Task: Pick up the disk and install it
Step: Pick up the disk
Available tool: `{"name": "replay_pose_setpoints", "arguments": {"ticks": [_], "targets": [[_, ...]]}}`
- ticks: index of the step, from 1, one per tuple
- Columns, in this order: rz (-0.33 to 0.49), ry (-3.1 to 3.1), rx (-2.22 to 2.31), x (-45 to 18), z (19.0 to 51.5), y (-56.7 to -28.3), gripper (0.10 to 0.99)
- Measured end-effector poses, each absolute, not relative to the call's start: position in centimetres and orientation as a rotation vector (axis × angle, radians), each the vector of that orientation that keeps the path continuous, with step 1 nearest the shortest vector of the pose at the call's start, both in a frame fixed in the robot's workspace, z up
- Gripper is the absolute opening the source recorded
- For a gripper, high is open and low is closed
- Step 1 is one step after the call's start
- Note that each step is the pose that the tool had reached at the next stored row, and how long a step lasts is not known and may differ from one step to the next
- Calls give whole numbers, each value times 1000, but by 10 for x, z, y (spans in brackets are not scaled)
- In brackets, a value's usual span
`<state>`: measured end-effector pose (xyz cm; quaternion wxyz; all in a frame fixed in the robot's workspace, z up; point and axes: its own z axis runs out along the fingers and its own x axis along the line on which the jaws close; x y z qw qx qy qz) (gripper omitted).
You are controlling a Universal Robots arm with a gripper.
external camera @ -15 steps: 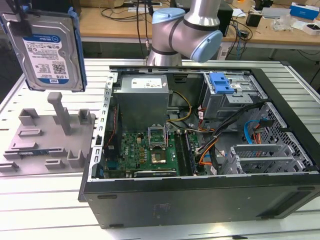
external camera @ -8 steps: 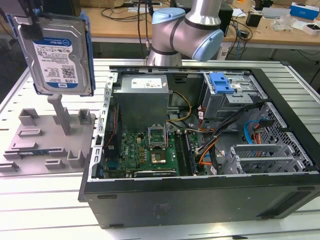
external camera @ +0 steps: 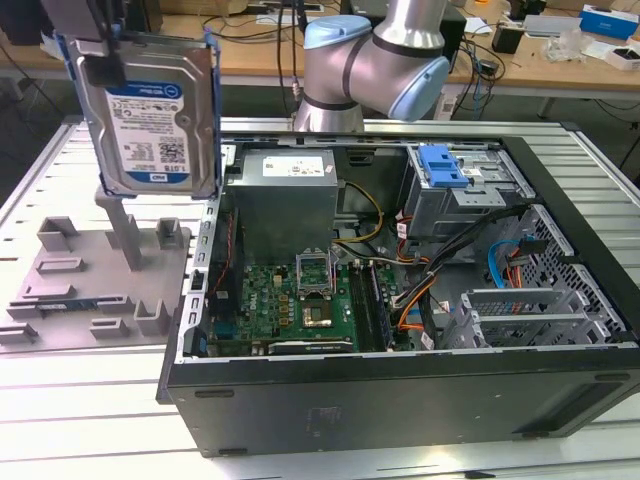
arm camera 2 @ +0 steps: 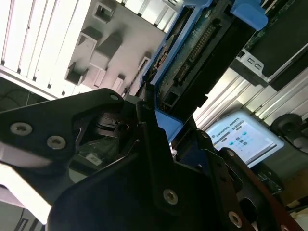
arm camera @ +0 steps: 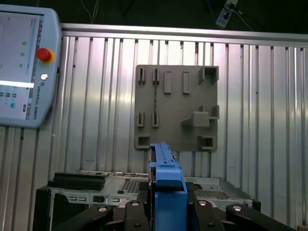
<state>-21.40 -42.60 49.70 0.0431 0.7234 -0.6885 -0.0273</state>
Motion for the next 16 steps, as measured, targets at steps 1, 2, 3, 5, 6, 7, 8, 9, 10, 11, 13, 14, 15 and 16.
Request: {"name": "replay_pose_setpoints", "arguments": {"ticks": [1,2,3,5,6,7,8,9,10,11,13,14,15,16], "targets": [[-82,-2105,2211,-208,497,-427,369],[-81,-2105,2211,-205,497,-428,369],[-80,-2104,2210,-198,497,-430,369],[-79,-2104,2209,-188,497,-432,369],[-78,-2103,2209,-182,497,-433,369],[-78,-2102,2208,-177,497,-434,369],[-78,-2102,2208,-169,497,-436,369],[-77,-2101,2207,-163,497,-438,369],[-77,-2101,2206,-158,497,-439,369],[-77,-2100,2206,-152,497,-440,369],[-77,-2100,2205,-140,497,-443,369],[-77,-2100,2205,-134,497,-445,369],[-77,-2100,2205,-129,497,-446,369],[-77,-2099,2204,-123,497,-448,369]]}}
